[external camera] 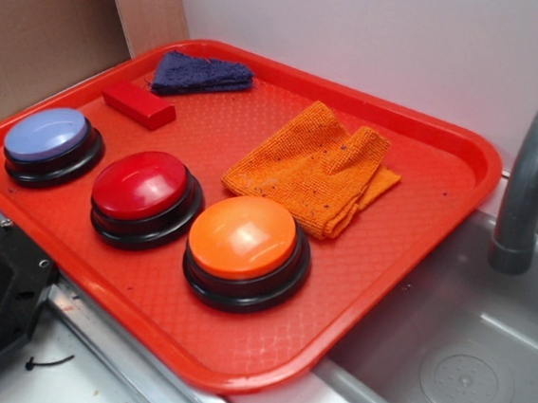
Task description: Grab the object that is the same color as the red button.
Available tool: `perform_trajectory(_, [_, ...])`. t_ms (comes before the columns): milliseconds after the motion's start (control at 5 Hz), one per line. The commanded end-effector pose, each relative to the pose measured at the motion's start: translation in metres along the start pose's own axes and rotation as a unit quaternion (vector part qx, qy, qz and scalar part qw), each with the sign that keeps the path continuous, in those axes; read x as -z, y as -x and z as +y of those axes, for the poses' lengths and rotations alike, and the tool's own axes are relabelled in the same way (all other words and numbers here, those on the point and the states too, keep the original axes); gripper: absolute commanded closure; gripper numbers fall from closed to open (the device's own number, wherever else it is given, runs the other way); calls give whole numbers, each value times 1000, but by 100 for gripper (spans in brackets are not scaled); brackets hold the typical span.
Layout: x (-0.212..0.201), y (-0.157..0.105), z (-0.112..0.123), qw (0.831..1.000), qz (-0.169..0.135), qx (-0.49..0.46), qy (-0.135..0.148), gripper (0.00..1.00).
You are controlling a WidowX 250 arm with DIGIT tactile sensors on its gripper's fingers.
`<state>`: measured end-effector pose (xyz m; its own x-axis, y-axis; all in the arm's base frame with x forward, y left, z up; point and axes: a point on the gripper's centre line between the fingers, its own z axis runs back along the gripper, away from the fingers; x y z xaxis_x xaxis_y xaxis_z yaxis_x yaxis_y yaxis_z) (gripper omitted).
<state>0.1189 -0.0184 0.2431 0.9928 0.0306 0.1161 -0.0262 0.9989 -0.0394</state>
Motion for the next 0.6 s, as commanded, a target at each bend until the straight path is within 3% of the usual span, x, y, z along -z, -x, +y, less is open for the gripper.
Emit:
perform_trajectory(0, [0, 0, 0, 1000, 0, 0, 0, 0])
perform_trajectory(200, [3, -4, 10, 994, -19, -108, -4, 0])
perform_trajectory(400, [11, -7, 28, 971, -45, -234, 29, 0])
